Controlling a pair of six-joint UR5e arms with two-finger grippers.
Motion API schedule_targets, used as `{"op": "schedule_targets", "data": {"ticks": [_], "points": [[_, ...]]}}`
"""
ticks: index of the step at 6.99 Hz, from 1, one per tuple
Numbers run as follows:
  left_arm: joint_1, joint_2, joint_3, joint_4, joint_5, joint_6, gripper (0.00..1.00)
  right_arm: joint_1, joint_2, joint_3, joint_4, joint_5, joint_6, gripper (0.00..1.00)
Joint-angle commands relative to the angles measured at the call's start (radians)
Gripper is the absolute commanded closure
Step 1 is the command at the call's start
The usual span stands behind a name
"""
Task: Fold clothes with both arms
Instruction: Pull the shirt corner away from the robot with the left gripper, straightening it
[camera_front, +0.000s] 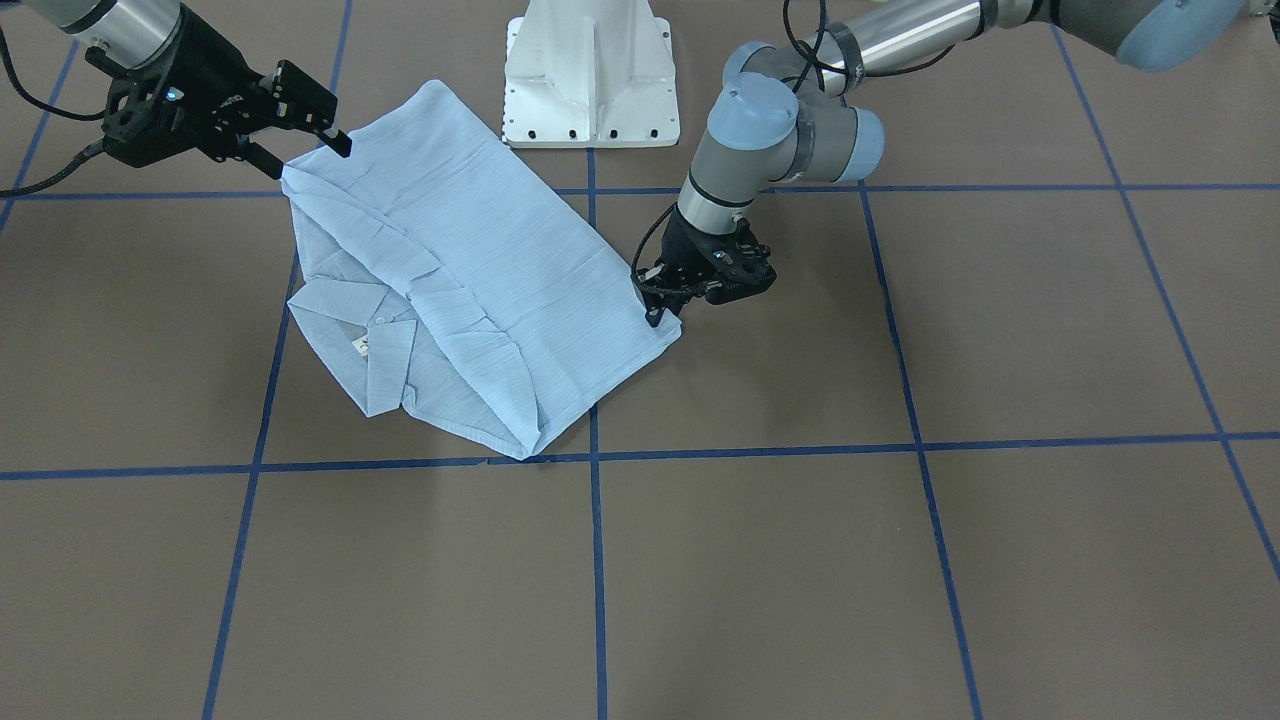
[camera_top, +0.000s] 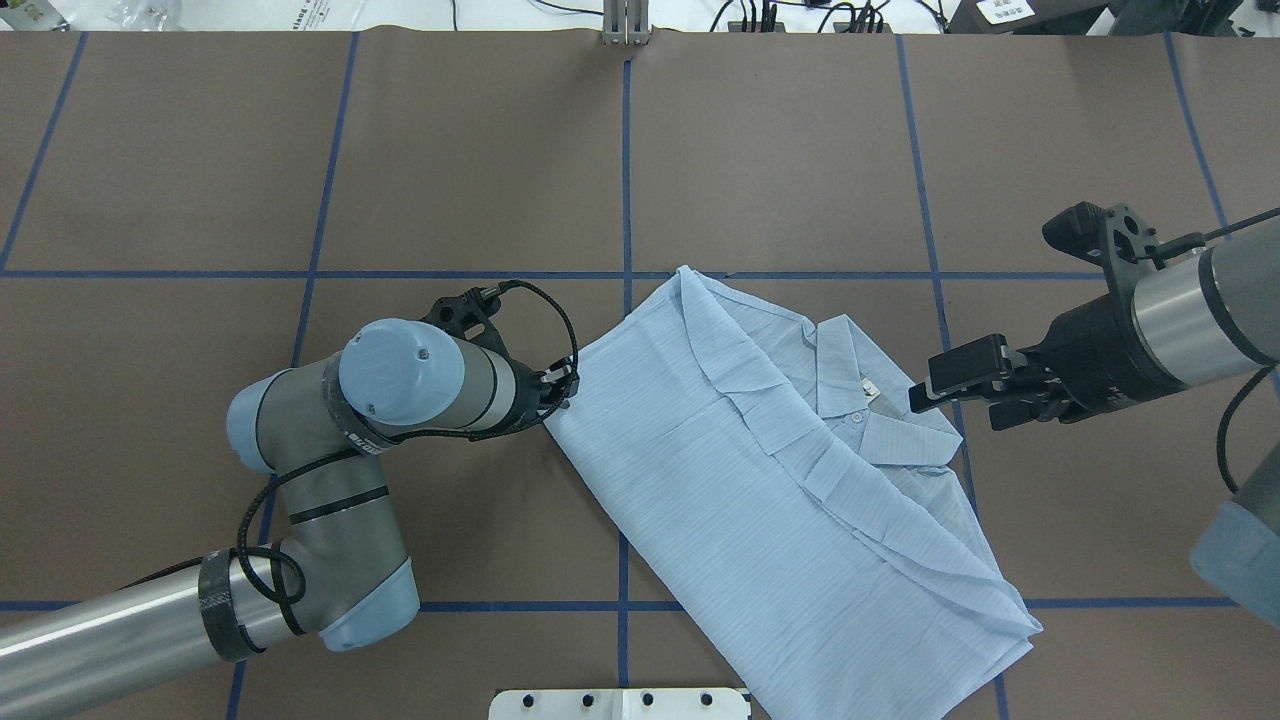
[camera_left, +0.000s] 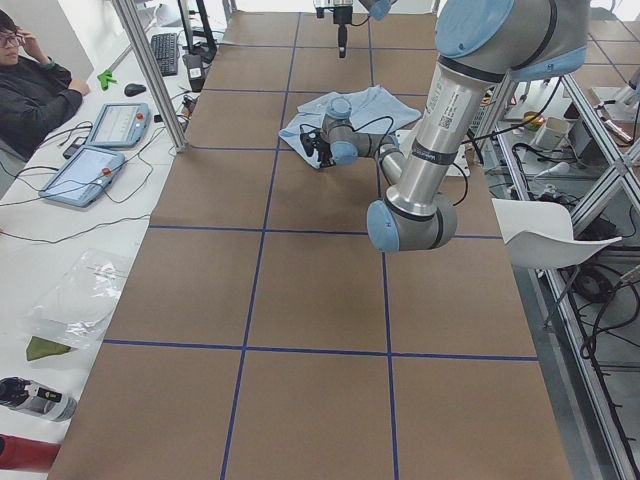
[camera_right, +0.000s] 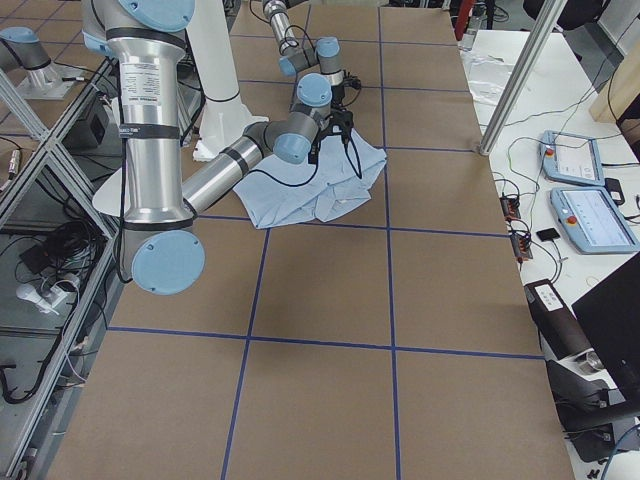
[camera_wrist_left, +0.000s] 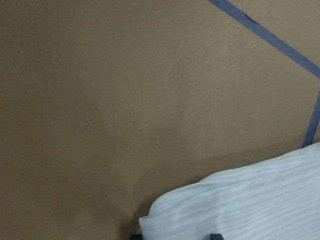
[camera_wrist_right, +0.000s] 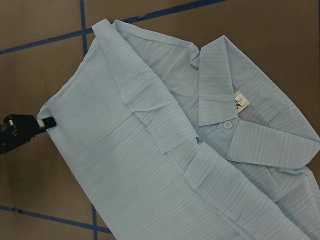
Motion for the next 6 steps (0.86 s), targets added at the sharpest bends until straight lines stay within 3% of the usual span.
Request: {"op": "schedule_targets", "data": {"ticks": [1,4,6], "points": [[-0.034,-0.001,-0.003,0.000,-0.011,0.008,1.00,0.000,0.000,-0.002,0.000,0.000,-0.004,0.00],[-0.160,-0.006,0.029,0.003,-0.011,0.080,1.00,0.015,0.004,-0.005,0.000,-0.006,-0.007,0.00],[-0.217,-0.114,0.187,-0.009,-0.008,0.103,1.00,0.017,0.027,-0.016,0.000,-0.025,-0.005,0.00]]}}
